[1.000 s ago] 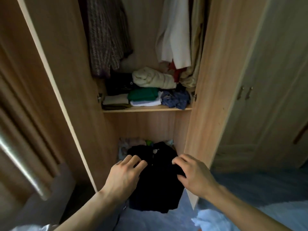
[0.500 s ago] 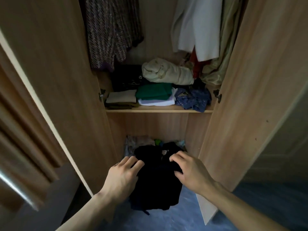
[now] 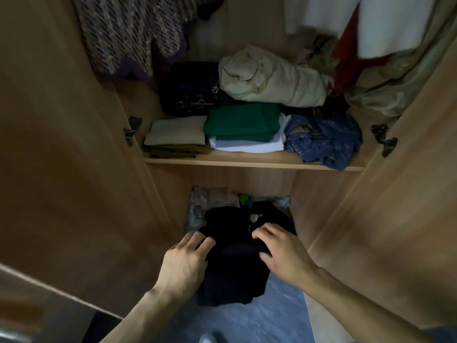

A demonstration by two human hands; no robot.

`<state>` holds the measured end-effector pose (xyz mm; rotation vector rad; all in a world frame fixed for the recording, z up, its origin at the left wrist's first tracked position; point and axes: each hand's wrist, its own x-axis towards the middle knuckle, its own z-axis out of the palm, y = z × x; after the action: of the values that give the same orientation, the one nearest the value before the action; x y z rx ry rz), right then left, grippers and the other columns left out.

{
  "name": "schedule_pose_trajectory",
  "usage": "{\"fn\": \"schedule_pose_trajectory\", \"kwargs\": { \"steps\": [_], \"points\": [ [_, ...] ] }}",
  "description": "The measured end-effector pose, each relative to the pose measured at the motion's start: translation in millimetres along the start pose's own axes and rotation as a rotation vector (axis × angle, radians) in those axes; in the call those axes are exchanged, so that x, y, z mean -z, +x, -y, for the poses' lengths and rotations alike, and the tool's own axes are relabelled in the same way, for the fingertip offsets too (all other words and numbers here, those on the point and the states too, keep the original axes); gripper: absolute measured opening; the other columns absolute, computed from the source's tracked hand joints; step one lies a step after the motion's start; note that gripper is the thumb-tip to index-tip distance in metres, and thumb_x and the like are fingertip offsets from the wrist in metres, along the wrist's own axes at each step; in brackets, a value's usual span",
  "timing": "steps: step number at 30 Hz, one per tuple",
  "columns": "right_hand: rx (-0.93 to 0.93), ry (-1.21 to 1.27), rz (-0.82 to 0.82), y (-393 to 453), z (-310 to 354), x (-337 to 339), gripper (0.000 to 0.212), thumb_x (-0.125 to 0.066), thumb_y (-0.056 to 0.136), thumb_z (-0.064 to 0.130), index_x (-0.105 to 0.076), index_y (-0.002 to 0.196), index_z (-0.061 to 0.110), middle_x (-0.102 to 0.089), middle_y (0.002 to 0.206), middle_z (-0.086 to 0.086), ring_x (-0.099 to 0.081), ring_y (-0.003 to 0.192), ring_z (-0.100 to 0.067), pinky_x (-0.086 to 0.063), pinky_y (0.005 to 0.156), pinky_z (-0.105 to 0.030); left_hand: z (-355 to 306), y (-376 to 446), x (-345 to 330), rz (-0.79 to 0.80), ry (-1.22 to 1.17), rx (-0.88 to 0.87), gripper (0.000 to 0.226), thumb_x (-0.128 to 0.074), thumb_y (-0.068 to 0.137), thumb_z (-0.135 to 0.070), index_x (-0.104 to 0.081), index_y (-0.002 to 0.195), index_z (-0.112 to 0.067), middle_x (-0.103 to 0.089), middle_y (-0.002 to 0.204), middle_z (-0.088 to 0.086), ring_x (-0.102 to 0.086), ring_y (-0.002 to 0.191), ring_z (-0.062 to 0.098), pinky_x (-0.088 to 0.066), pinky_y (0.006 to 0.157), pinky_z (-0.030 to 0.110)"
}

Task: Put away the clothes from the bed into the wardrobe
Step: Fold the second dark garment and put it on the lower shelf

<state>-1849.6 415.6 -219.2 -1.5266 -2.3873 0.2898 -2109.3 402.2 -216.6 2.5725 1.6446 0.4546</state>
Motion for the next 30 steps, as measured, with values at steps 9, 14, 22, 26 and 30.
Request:
{"fn": "schedule_pose_trajectory", "kwargs": {
  "steps": [9, 14, 22, 26, 30],
  "points": [
    [-0.052, -0.064, -0.006, 128, -108, -138, 0.042, -0.077, 0.074, 0.019, -0.056, 0.11, 0.026, -0.055, 0.111, 0.005, -0.059, 0.101, -0.017, -0.047, 0.073, -0.025, 115, 115, -178, 0.029, 0.015, -0.116, 0.071, -0.088, 0.047, -0.022, -0.051, 0.106, -0.035, -0.061, 0.1, -0.009, -0.067, 0.085, 0.017, -0.048, 0.042, 0.024],
    [-0.046, -0.063, -0.11, 173, -190, -270, 0.044, -0.078, 0.075, 0.017, -0.055, 0.112, 0.024, -0.054, 0.11, 0.002, -0.058, 0.099, -0.022, -0.055, 0.071, -0.036, 170, 165, -312, -0.08, 0.103, -0.183, 0.071, -0.09, 0.045, -0.01, -0.058, 0.106, -0.027, -0.067, 0.102, 0.0, -0.069, 0.089, 0.026, -0.053, 0.046, 0.029],
    [0.07, -0.092, -0.285, 210, -282, -405, 0.039, -0.075, 0.078, 0.014, -0.055, 0.11, 0.023, -0.048, 0.105, 0.002, -0.055, 0.096, -0.024, -0.053, 0.071, -0.04, 218, 196, -472, -0.211, 0.016, -0.194, 0.044, -0.07, 0.07, -0.012, -0.049, 0.105, -0.028, -0.058, 0.104, -0.002, -0.059, 0.096, 0.025, -0.053, 0.065, 0.037],
    [0.108, -0.048, -0.252, 210, -311, -442, 0.036, -0.073, 0.081, 0.014, -0.055, 0.11, 0.025, -0.049, 0.106, 0.005, -0.057, 0.092, -0.02, -0.049, 0.072, -0.032, 230, 199, -514, -0.194, -0.029, -0.237, 0.04, -0.063, 0.072, -0.017, -0.053, 0.108, -0.029, -0.064, 0.104, -0.004, -0.063, 0.093, 0.022, -0.054, 0.069, 0.036],
    [0.088, -0.037, -0.193, 215, -327, -464, 0.032, -0.07, 0.085, 0.019, -0.055, 0.112, 0.026, -0.051, 0.108, 0.007, -0.057, 0.093, -0.018, -0.049, 0.072, -0.032, 241, 207, -544, -0.158, -0.111, -0.207, 0.038, -0.06, 0.077, -0.022, -0.051, 0.111, -0.033, -0.063, 0.108, -0.006, -0.061, 0.098, 0.018, -0.055, 0.077, 0.039]
  ]
}}
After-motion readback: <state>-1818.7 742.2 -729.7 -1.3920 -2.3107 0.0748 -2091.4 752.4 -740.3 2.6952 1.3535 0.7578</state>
